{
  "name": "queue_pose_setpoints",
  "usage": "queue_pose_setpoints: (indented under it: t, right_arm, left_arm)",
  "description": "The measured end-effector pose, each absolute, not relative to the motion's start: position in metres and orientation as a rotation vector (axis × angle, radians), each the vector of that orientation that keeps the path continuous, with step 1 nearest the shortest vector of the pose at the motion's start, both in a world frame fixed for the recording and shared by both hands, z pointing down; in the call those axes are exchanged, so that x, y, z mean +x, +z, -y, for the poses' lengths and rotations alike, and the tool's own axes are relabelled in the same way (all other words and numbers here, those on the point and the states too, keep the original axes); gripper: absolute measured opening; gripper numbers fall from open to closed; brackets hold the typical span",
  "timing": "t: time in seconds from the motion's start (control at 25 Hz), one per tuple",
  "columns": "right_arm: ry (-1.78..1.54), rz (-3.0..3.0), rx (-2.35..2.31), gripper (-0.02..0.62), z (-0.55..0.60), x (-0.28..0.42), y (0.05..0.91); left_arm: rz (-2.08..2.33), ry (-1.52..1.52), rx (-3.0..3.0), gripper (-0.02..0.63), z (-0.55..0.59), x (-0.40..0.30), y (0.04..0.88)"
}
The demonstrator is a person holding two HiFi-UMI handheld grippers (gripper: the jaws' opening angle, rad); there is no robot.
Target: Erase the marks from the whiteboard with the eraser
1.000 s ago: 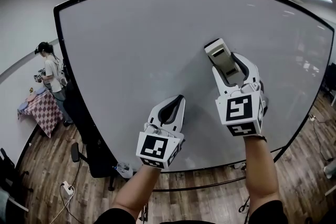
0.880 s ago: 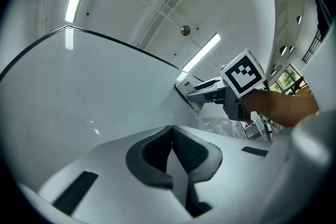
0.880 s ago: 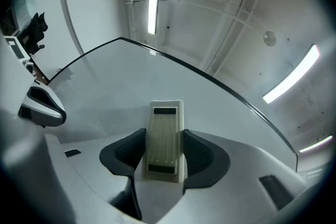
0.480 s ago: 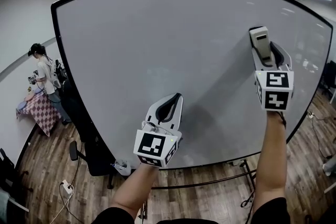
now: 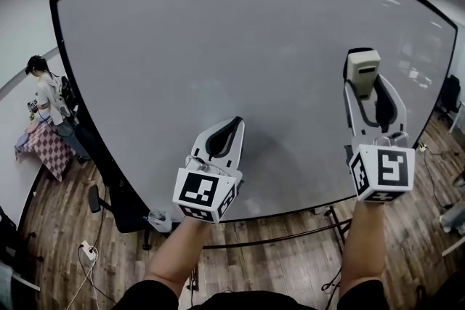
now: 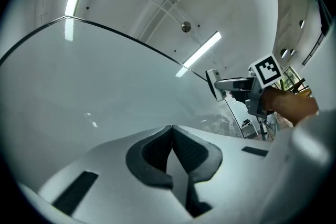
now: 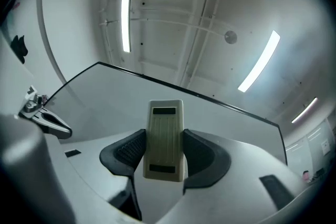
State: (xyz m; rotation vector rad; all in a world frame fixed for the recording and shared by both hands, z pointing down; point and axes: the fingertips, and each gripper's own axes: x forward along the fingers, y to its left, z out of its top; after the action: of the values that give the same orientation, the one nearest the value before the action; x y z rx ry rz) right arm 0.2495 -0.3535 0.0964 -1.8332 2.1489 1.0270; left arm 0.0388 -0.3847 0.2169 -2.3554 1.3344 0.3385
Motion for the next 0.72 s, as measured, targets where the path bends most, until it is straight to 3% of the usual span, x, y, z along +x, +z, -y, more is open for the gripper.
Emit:
queue_pose_setpoints:
  t: [0.4,0.72]
  right_arm:
    - [0.838,-2.301,-1.827,0.244,0.332,0.211,0.248]
    - [0.709,-2.312,-1.853,0.244,0.333,0.207,0.29]
  left_arm:
    - [-1.374,0.278,-2.436,0.018,0.382,0.044,0.285]
    - [-1.383,0.229,-2.514,0.018,0.376,0.043,0.325]
